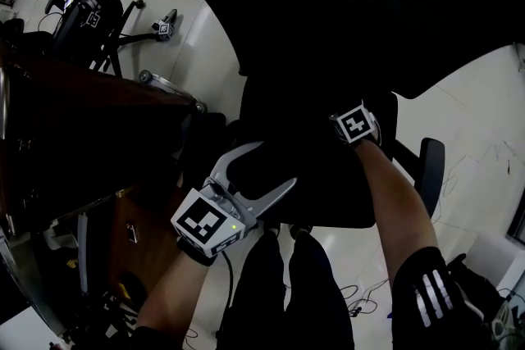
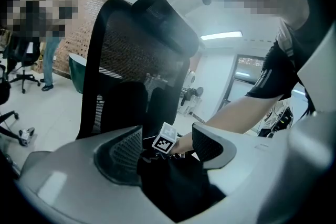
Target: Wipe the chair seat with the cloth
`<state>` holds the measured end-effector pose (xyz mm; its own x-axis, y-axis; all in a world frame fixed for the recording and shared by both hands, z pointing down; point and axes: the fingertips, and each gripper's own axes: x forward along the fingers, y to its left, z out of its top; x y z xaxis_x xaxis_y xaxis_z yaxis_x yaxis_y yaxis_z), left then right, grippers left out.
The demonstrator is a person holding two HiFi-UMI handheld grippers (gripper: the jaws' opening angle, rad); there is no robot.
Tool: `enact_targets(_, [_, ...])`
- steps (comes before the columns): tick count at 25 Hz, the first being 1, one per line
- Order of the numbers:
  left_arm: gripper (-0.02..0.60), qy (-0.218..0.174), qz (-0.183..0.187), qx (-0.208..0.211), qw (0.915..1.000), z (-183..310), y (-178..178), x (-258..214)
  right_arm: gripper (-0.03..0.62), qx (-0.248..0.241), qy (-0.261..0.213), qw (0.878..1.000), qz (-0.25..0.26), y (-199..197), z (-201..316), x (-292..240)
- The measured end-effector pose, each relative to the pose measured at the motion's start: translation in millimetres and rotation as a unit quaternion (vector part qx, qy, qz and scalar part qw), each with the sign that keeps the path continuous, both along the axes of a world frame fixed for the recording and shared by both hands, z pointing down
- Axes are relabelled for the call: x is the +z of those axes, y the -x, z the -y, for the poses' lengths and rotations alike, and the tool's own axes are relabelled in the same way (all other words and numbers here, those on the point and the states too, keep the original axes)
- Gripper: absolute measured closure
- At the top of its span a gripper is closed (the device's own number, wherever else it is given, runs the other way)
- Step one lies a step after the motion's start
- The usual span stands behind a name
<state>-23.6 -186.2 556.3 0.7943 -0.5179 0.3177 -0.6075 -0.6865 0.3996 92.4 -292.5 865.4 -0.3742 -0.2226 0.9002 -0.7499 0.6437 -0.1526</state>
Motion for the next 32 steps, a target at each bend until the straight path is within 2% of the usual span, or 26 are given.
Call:
enact_targets(5, [0.261,0.002,0.0,0.014,0.9999,-7.2,-17.6,-0.9,0.543,0.024,-0.003,0.999,-0.044,-72.2,-3.3,-5.1])
enact_targets(9, [0.261,0.0,0.002,0.018,0.9998,-9.0,-23.6,-3.7,0.543,0.055,-0.003,0.996,-0.066,-113.6,-3.8,-12.1])
enact_targets(13, [0.261,0.0,0.001,0.017,0.9998,-10.1,-27.2,-6.9,0.543,0.076,0.003,0.992,-0.1,-141.4,-6.3,-15.8])
enact_targets(15, [0.261,-0.001,0.001,0.016,0.9999,-11.2,-24.6,-7.8,0.542,0.089,-0.001,0.991,-0.098,-140.4,-4.4,-18.9])
enact_targets(18, [0.261,0.001,0.003,0.01,0.9999,-13.5,-14.5,-5.5,0.543,0.088,-0.029,0.995,-0.031,-96.4,1.9,-31.6])
enact_targets(20, [0.261,0.004,0.006,0.002,1.0,-15.2,-3.8,-3.1,0.543,0.061,-0.038,0.997,0.022,-41.5,-1.5,-37.3])
enact_targets(23, [0.261,0.009,0.012,-0.012,0.9998,-17.7,10.7,0.4,0.542,0.012,-0.039,0.996,0.075,45.8,-15.1,-40.1])
enact_targets(25, [0.261,0.011,0.015,-0.02,0.9996,-18.8,19.7,3.4,0.542,-0.004,-0.031,0.993,0.11,98.6,-24.2,-44.5])
enact_targets(29, [0.261,0.016,0.022,-0.034,0.9991,-23.5,39.5,9.9,0.542,-0.044,-0.015,0.991,0.124,166.9,-45.7,-38.9])
enact_targets(32, [0.261,0.02,0.022,-0.039,0.9988,-28.5,48.7,14.3,0.542,-0.068,-0.016,0.991,0.115,181.5,-55.9,-29.5])
